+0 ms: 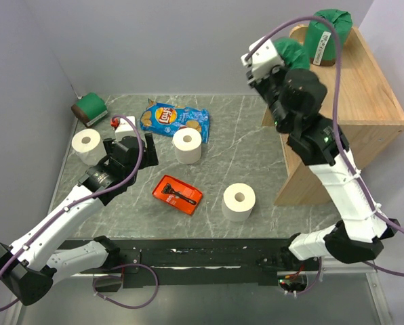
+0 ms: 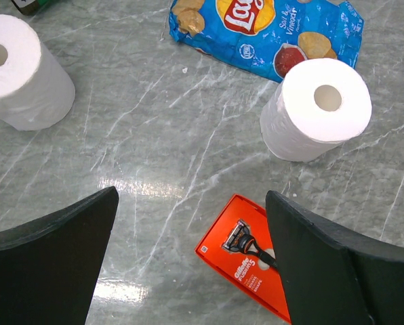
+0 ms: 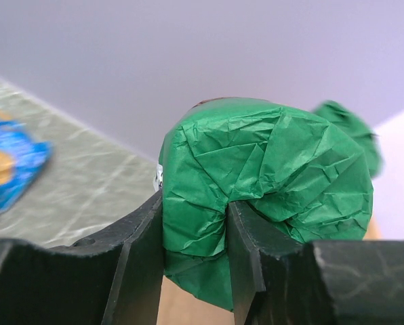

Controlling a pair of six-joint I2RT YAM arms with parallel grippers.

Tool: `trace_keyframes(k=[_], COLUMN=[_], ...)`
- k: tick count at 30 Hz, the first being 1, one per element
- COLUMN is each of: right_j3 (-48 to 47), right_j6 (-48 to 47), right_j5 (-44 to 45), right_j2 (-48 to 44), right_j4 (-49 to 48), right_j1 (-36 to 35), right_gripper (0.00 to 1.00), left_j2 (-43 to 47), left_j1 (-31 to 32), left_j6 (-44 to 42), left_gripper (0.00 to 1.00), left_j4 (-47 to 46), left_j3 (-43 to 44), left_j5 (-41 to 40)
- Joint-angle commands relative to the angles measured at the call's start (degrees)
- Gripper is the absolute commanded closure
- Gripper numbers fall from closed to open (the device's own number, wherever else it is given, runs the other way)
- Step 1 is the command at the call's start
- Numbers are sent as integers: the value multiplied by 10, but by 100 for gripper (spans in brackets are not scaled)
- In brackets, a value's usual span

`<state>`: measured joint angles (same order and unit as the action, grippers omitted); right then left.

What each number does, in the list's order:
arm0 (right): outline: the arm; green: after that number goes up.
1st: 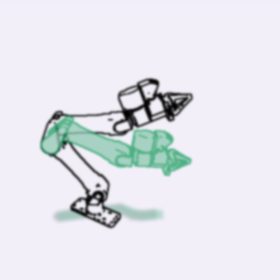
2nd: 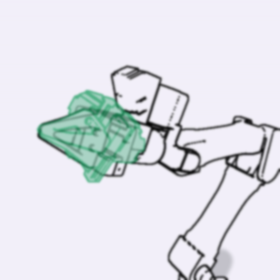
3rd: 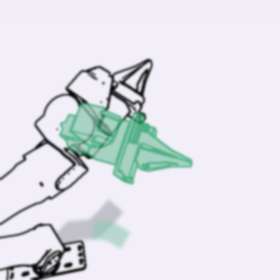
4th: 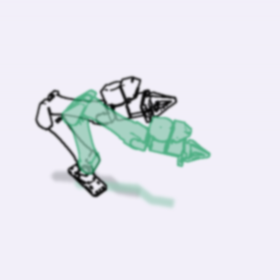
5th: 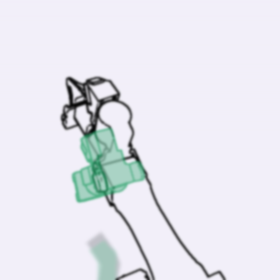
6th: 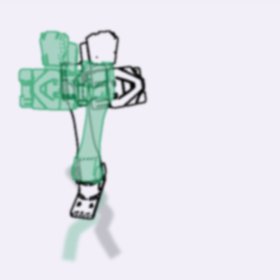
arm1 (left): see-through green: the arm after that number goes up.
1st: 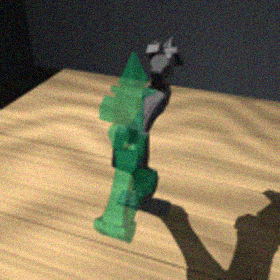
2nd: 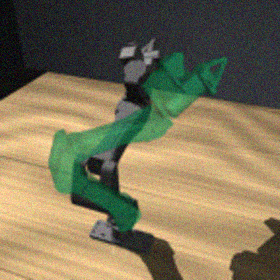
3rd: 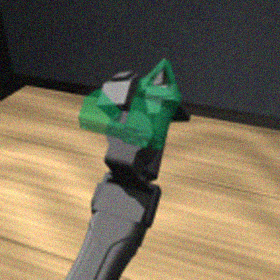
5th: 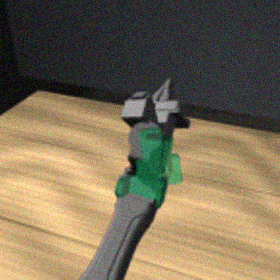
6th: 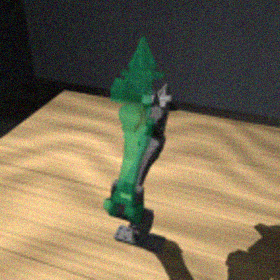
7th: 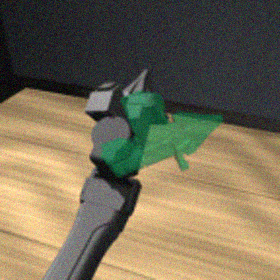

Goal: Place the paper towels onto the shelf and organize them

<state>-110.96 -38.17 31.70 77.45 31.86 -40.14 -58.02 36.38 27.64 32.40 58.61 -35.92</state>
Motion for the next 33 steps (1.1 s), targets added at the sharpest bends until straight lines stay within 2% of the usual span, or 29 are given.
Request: trace_keyframes(k=[1, 4, 10, 16, 24, 33], right_j3=[-52, -78, -91, -90, -101, -110], right_j6=[-38, -24, -19, -26, -31, 39], right_j5=[-37, -67, -96, -71, -52, -134], right_j2=[17, 39, 65, 84, 97, 43], right_j4=[-84, -87, -104, -127, -107, 28], right_j1=[79, 123, 159, 188, 208, 206], right_gripper=[64, 64, 64, 64, 65, 65], left_j2=[-2, -3, -8, -9, -15, -16], left_j1=[3, 3, 3, 3, 2, 3], left_j6=[-5, -6, -4, -6, -4, -4], left_gripper=[4, 4, 4, 4, 4, 4], left_j4=[-2, -1, 0, -1, 0, 2], left_j3=[8, 8, 9, 8, 10, 10], left_j5=[-7, -8, -9, -10, -11, -14])
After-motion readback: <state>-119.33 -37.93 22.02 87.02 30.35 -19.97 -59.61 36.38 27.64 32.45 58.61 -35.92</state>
